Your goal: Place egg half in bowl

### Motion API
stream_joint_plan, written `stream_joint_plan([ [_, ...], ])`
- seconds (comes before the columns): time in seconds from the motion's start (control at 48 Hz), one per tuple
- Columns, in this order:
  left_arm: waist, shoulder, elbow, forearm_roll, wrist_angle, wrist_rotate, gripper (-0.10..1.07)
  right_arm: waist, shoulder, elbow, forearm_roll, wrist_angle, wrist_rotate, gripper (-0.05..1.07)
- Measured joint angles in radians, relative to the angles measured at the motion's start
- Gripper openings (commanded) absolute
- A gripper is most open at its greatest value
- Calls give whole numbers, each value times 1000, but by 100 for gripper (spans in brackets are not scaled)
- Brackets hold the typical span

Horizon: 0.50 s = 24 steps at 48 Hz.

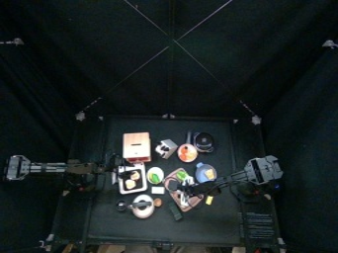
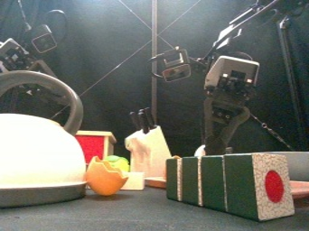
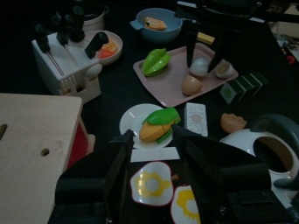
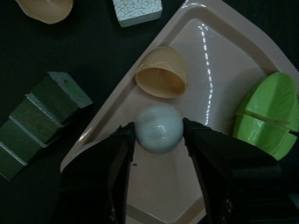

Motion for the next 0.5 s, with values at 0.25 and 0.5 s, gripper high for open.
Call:
stream_joint_plan([
  [0.25,0,0,5,-2,0,0,80,-5,-44,41,0,17,-5,71],
  [0.5,0,0,5,-5,2,0,80,-28,-229,126,2,54,0,72],
])
